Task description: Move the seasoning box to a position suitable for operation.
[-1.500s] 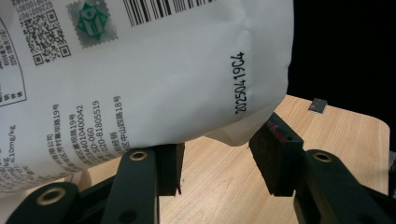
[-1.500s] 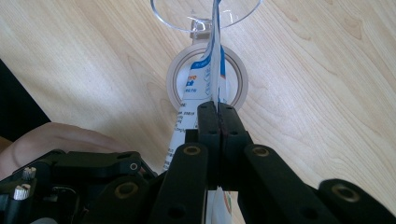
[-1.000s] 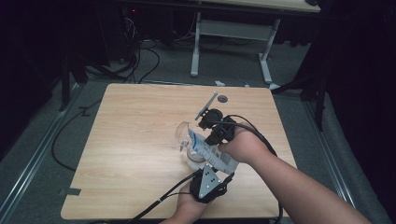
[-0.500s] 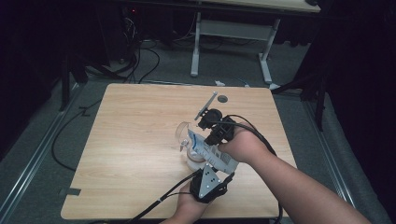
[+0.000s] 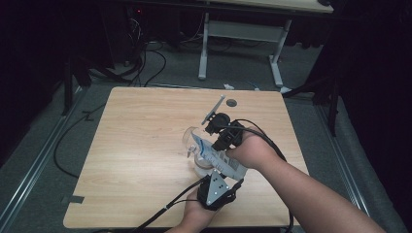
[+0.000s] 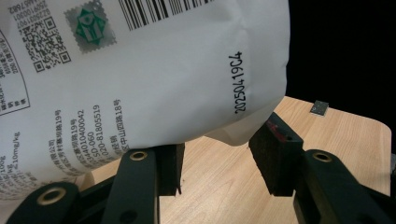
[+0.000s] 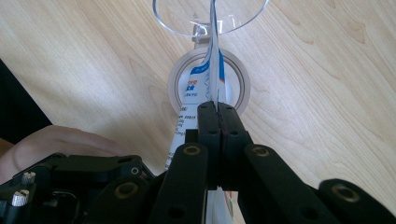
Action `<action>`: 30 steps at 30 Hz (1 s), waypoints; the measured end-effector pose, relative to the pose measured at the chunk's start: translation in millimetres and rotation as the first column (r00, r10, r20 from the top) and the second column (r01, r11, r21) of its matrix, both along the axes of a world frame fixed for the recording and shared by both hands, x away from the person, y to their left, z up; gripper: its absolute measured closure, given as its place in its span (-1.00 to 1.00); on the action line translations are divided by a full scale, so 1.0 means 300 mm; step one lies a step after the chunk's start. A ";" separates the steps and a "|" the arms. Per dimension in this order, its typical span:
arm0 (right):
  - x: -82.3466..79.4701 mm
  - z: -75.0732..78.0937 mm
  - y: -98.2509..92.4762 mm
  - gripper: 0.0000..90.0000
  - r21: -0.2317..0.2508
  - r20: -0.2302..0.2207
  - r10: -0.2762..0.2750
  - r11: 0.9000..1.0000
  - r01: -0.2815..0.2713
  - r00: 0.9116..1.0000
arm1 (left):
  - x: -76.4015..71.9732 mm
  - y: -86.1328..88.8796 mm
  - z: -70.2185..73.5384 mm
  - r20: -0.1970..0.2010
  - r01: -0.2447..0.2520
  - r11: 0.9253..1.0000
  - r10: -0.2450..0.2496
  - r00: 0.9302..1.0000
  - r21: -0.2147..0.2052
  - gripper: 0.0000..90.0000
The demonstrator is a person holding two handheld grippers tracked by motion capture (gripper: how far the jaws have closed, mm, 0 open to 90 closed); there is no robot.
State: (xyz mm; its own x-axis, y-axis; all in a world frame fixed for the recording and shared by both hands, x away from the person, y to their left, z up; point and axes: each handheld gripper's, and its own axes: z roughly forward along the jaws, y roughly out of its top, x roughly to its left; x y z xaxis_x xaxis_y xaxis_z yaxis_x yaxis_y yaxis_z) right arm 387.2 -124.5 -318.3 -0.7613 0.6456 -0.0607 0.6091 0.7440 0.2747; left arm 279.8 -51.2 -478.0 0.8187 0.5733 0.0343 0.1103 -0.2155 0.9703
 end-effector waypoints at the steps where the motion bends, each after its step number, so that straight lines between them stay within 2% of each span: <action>1: 0.000 0.000 0.001 1.00 0.002 -0.002 -0.001 1.000 0.001 1.000 | 0.000 0.000 0.000 0.000 0.000 1.000 0.000 1.000 0.000 0.26; 30: -0.003 0.009 -0.001 1.00 0.008 0.011 0.003 1.000 -0.003 1.000 | 0.001 -0.003 0.007 0.004 0.001 1.000 -0.001 1.000 -0.016 0.26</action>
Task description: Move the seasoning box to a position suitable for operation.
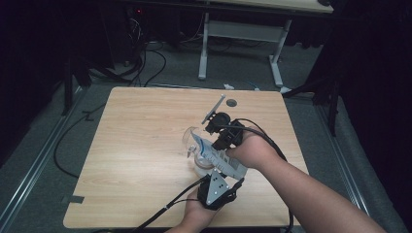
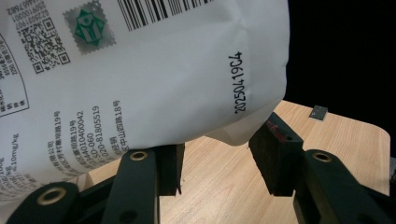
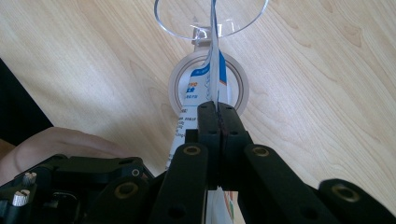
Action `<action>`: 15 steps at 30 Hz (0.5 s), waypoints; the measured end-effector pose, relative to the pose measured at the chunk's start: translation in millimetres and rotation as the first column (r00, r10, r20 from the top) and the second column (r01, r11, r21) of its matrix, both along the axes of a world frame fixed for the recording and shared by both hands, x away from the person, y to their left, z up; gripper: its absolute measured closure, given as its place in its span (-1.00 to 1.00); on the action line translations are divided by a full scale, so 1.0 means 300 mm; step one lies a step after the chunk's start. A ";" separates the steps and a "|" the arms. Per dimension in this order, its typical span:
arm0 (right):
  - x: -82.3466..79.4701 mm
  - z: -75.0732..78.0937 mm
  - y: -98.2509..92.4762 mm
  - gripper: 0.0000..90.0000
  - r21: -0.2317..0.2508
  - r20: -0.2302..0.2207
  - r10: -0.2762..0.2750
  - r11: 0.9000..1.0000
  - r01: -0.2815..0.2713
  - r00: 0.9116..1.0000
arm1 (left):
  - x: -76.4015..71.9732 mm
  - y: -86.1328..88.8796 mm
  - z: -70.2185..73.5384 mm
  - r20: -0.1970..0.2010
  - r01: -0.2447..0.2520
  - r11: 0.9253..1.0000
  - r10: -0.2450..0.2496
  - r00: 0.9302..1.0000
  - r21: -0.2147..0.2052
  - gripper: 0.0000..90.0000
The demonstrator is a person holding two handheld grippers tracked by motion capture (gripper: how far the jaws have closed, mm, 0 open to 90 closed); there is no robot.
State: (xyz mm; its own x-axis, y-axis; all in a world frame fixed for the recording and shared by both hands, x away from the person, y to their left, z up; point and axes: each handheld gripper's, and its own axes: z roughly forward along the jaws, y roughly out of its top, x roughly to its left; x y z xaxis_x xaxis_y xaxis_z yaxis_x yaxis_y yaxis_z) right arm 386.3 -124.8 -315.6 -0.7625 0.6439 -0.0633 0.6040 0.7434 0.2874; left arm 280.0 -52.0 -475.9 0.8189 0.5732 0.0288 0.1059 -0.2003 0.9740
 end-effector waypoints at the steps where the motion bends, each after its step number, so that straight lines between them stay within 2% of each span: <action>1: 0.000 0.000 0.000 1.00 0.001 -0.002 -0.001 1.000 0.001 1.000 | 0.000 0.000 0.000 0.000 0.000 1.000 0.000 1.000 -0.001 0.26; 15: 0.005 -0.003 0.005 1.00 -0.007 -0.002 0.007 1.000 -0.007 1.000 | 0.002 0.000 0.004 -0.002 0.001 1.000 -0.001 1.000 -0.004 0.26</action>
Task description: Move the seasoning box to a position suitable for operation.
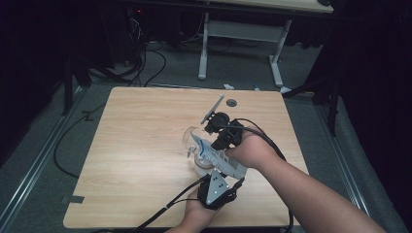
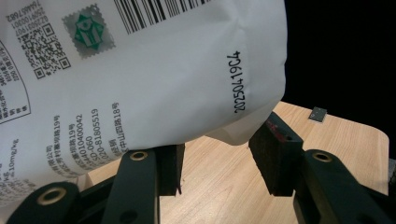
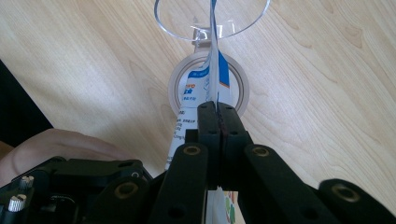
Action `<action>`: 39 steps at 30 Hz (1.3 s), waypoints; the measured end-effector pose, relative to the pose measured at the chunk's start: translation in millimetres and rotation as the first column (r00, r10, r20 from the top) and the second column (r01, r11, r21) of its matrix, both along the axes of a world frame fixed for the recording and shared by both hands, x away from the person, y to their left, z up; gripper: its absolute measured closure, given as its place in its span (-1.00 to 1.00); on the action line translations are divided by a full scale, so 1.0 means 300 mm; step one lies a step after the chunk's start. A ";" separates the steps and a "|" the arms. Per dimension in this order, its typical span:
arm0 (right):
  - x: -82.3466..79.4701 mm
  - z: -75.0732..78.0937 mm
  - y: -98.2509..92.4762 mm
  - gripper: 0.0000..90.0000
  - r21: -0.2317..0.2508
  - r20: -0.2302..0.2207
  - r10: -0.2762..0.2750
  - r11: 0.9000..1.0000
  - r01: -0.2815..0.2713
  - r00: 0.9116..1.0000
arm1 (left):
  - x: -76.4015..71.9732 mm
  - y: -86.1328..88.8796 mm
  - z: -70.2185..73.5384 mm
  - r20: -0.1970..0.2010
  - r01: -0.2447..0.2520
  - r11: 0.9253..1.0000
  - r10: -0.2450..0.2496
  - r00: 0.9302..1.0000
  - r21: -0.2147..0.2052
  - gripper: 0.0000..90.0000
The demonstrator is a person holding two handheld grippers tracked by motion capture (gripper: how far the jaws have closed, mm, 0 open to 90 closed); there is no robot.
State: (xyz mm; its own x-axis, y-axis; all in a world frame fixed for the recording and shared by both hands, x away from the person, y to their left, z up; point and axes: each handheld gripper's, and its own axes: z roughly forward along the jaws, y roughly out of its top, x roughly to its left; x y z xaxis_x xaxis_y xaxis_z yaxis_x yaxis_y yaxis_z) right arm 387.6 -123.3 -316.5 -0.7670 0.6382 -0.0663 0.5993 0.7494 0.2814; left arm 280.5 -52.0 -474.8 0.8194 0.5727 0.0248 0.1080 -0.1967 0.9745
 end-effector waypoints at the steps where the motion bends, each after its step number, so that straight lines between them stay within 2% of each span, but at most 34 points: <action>1: 0.000 0.000 0.000 1.00 0.000 0.000 -0.001 1.000 0.001 1.000 | 0.000 0.000 0.000 0.000 0.000 1.000 0.000 1.000 0.000 0.26; 39: 0.003 -0.003 0.008 1.00 0.005 0.003 0.005 1.000 -0.005 1.000 | -0.001 -0.002 0.005 0.008 0.001 1.000 -0.001 1.000 -0.012 0.27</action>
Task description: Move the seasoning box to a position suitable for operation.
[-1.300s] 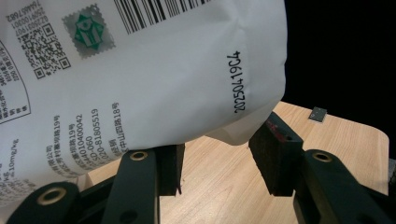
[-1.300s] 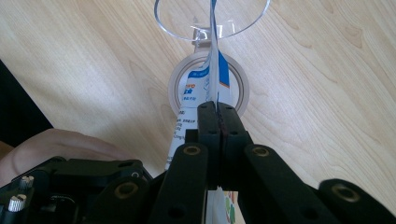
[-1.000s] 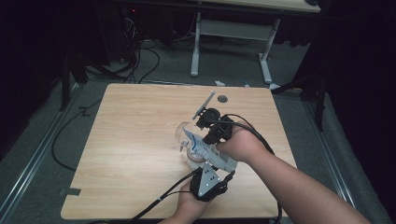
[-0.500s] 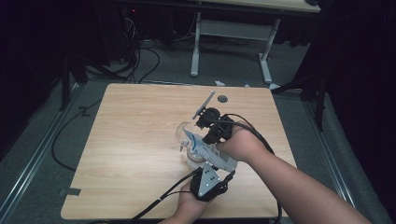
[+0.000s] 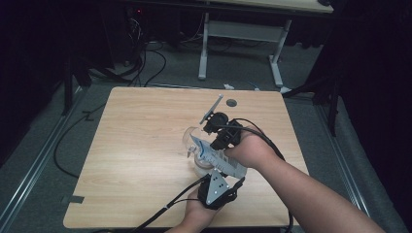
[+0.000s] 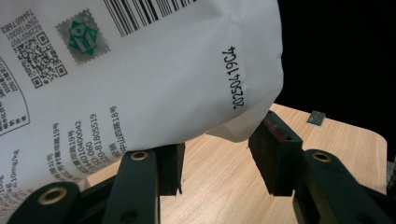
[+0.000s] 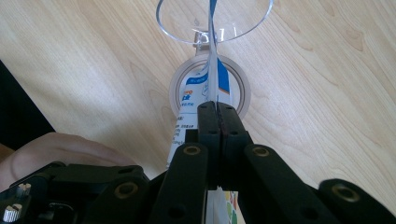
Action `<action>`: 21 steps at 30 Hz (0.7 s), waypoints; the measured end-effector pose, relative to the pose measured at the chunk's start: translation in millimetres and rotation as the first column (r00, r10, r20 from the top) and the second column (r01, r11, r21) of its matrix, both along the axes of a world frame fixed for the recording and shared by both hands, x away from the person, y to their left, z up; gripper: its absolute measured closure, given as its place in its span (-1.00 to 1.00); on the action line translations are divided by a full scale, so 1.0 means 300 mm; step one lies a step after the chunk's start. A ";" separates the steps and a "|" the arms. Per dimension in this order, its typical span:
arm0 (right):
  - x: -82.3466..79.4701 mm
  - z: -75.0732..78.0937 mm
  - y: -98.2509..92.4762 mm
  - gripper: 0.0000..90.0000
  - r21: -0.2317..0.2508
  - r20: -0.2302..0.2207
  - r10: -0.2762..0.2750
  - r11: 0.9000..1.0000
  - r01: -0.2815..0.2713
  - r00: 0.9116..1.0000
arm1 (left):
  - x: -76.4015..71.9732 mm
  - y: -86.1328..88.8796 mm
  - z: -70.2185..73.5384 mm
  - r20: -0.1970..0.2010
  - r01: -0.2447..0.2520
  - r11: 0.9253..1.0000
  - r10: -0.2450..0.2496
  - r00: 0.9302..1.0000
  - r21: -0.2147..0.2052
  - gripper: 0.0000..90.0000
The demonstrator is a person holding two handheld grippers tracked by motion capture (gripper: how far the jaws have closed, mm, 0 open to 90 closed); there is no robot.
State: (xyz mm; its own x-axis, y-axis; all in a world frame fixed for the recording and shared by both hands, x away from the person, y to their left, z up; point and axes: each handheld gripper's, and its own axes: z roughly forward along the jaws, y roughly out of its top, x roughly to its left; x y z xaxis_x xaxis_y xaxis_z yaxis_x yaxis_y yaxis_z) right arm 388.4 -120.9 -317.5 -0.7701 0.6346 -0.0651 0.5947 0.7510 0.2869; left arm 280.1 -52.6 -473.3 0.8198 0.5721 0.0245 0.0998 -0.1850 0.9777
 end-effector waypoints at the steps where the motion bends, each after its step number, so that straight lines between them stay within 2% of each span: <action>1: 0.000 0.000 0.000 1.00 -0.002 0.000 0.000 1.000 0.000 1.000 | 0.000 0.001 0.000 0.001 0.001 1.000 -0.001 1.000 0.002 0.27; 21: -0.004 0.003 -0.006 1.00 -0.003 0.006 0.000 1.000 0.000 1.000 | -0.004 -0.001 -0.003 0.007 0.005 1.000 -0.005 1.000 0.004 0.27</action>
State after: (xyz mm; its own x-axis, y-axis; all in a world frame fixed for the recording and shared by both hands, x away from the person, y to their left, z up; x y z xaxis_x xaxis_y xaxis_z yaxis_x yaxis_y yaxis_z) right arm 387.2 -122.8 -316.7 -0.7698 0.6343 -0.0713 0.5929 0.7519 0.2881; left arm 279.0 -52.8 -474.1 0.8226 0.5676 0.0328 0.0919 -0.1896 0.9776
